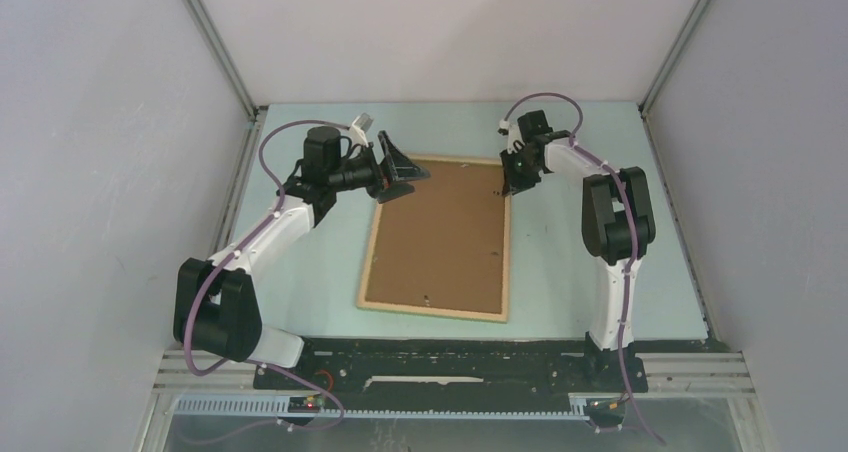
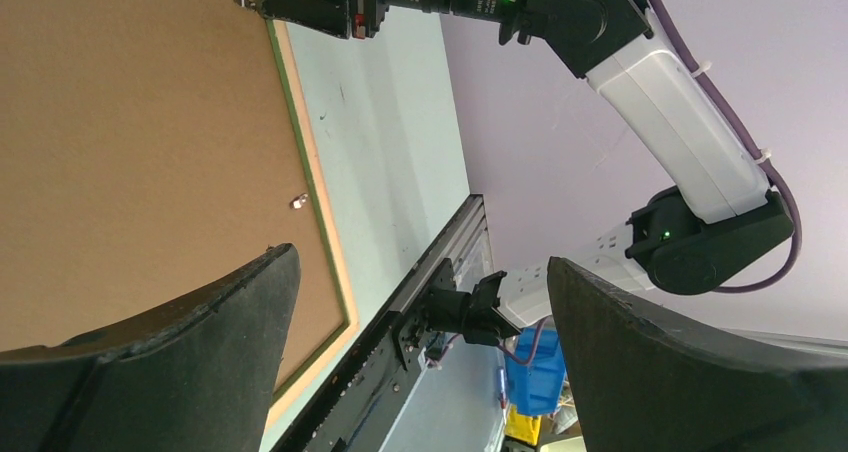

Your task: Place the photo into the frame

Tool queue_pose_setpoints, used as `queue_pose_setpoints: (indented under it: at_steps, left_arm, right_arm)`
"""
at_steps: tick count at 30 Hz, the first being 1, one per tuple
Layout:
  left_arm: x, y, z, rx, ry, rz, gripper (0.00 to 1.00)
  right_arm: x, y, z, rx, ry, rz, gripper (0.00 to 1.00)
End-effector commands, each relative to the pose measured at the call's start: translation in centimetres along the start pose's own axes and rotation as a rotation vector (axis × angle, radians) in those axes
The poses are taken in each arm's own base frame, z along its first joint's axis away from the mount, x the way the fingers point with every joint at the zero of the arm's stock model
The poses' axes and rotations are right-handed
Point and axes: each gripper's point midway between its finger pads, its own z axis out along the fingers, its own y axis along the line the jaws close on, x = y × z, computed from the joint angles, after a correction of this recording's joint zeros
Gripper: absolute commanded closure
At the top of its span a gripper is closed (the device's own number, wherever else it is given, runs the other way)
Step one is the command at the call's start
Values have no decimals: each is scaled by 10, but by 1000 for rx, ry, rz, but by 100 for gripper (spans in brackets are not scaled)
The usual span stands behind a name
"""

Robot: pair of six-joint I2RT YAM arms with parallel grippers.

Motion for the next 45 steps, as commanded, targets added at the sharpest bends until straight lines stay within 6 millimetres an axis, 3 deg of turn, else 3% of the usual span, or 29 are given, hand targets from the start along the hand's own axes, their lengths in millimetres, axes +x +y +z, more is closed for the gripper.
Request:
queue_pose_setpoints:
  at_steps: [1, 4, 8, 16, 22, 33, 45]
  left_arm:
    - [7, -5, -2, 28, 4, 20, 0]
    - [7, -4, -1, 28, 9, 14, 0]
    - [7, -4, -2, 28, 7, 16, 0]
    - [7, -5, -2, 32, 7, 18, 0]
    - [8, -6, -2, 33, 7, 18, 0]
    - [8, -4, -1, 30, 10, 13, 0]
    - [8, -3, 0, 27, 13, 9, 0]
  right_arm:
    - [-24, 11, -5, -84, -66, -248, 100]
    - [-28, 10, -2, -65, -58, -221, 97]
    - [-34, 6, -7, 2, -27, -67, 70]
    - [-25, -1, -41, 57, -104, 83, 59]
    - [-11, 7, -33, 31, -109, 30, 46]
    - [-11, 17, -7, 74, -50, -8, 41]
    - [-21, 9, 12, 181, -25, -31, 44]
